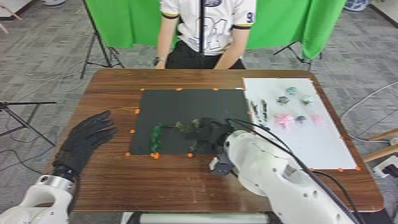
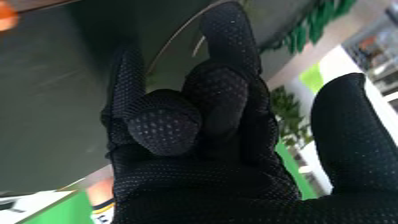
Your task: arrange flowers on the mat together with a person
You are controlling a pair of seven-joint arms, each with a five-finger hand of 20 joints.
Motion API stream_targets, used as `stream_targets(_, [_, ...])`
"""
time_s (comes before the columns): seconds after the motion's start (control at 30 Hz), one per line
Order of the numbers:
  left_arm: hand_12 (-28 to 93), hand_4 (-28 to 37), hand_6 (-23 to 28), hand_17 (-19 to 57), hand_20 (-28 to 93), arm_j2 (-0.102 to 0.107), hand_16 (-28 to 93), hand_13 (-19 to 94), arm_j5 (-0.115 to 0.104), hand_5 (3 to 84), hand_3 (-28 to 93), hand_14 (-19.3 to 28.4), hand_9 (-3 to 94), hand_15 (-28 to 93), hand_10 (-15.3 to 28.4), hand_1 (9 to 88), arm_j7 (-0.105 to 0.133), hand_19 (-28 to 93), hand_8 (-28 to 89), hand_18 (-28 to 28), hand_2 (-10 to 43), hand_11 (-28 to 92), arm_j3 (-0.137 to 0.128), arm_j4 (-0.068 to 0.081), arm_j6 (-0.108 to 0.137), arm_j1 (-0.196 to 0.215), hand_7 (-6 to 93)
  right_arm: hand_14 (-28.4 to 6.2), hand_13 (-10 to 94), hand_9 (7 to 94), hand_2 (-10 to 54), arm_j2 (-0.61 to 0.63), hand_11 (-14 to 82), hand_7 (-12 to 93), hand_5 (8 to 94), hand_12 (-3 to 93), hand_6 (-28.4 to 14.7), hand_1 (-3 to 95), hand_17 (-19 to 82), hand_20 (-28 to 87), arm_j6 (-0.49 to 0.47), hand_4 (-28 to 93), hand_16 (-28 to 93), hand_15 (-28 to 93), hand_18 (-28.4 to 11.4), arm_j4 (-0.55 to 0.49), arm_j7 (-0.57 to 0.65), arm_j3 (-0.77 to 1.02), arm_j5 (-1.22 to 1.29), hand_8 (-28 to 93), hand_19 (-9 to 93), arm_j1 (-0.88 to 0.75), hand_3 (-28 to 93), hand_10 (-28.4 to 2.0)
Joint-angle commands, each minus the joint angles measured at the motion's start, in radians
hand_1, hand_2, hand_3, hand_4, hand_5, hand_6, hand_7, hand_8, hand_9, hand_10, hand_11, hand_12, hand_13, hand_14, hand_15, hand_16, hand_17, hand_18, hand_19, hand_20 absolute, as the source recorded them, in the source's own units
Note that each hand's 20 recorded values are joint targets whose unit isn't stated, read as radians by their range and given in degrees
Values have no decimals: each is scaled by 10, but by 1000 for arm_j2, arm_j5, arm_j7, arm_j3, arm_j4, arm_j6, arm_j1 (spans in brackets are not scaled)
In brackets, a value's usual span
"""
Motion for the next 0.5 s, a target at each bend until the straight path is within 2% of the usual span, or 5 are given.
stream_targets(0.03, [175, -245, 29, -63, 96, -5, -21, 272, 3, 326, 692, 141, 295, 399, 116, 264, -1, 502, -117, 203, -26, 279, -7, 1, -5, 14, 236, -126, 735, 800, 126, 97, 587, 376, 756, 328, -38, 181, 254, 233, 277, -257, 239, 784, -198, -32, -258, 246, 265, -99, 708, -159, 732, -126])
stream_targets(0.23, [175, -245, 28, -63, 96, -3, -21, 272, -38, 327, 692, 141, 294, 398, 116, 264, 20, 501, -117, 202, -26, 278, -23, -7, 12, 32, 236, -148, 584, 645, 116, 145, 431, 328, 629, 271, -50, 186, 190, 228, 290, -267, 187, 630, -213, 3, -393, 499, 597, -126, 611, -312, 766, -170])
stream_targets(0.33, [175, -246, 28, -63, 96, -4, -21, 272, -15, 327, 691, 142, 294, 398, 117, 265, 21, 501, -118, 202, -26, 278, -39, -13, 1, 24, 236, -153, 537, 605, 116, 160, 374, 314, 587, 254, -55, 176, 182, 230, 298, -267, 174, 588, -218, -5, -460, 618, 668, -122, 609, -417, 772, -174])
stream_targets(0.37, [175, -246, 28, -63, 96, 0, -21, 271, -5, 326, 691, 142, 294, 398, 116, 266, 37, 501, -117, 202, -26, 278, -44, -20, 25, 31, 235, -154, 514, 582, 115, 156, 345, 310, 570, 245, -56, 173, 174, 227, 306, -268, 167, 565, -219, -17, -452, 657, 686, -125, 600, -449, 777, -175])
stream_targets(0.5, [175, -246, 28, -63, 96, 1, -20, 271, -17, 327, 691, 142, 295, 399, 116, 265, 61, 502, -116, 202, -25, 278, -88, -42, 44, 57, 235, -152, 478, 538, 112, 145, 285, 285, 528, 229, -58, 163, 160, 227, 377, -269, 158, 517, -223, -43, -498, 753, 664, -127, 590, -560, 791, -175])
